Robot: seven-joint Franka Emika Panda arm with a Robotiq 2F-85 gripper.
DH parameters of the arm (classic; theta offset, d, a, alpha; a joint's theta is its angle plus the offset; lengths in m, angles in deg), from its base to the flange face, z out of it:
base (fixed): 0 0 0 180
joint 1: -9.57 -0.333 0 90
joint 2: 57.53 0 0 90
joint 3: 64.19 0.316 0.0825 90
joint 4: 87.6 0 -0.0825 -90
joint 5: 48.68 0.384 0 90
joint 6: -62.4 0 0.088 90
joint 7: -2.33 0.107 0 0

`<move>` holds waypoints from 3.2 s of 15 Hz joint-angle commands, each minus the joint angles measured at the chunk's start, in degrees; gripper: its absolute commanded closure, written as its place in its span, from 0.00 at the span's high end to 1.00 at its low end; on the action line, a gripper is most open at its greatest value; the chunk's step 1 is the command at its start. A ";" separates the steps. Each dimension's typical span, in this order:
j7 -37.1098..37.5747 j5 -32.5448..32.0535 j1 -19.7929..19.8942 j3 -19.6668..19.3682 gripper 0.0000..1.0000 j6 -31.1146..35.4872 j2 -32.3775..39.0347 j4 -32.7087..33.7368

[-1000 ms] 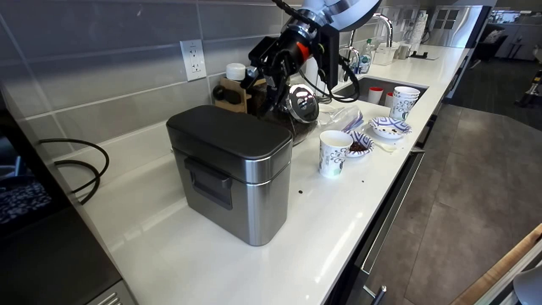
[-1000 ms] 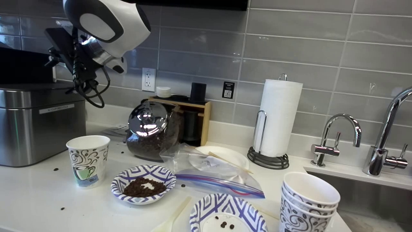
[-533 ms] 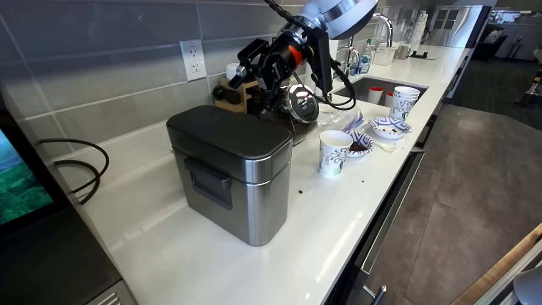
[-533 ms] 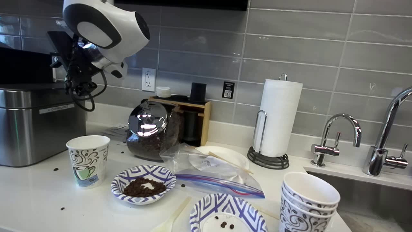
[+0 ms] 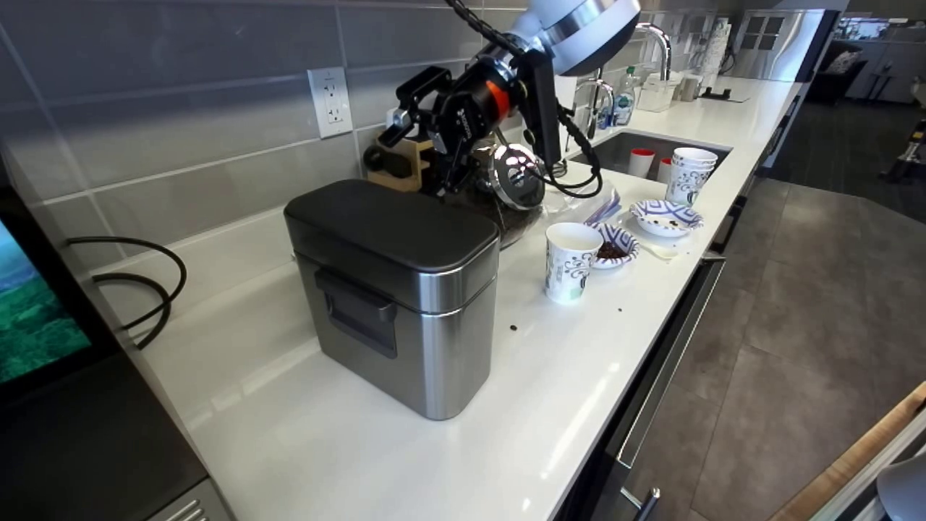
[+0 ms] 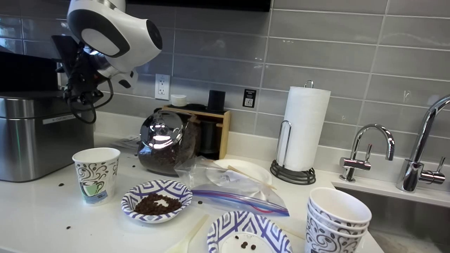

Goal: Open the lid of the bin

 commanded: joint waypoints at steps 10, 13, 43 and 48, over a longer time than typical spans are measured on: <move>2.15 1.03 0.84 0.33 1.00 -2.03 0.26 0.39; 2.18 0.95 0.88 0.35 1.00 -3.04 0.34 0.53; 1.95 -0.08 0.15 1.66 1.00 -8.78 -2.75 2.63; 0.90 0.43 -0.45 2.33 1.00 -8.11 -4.45 2.85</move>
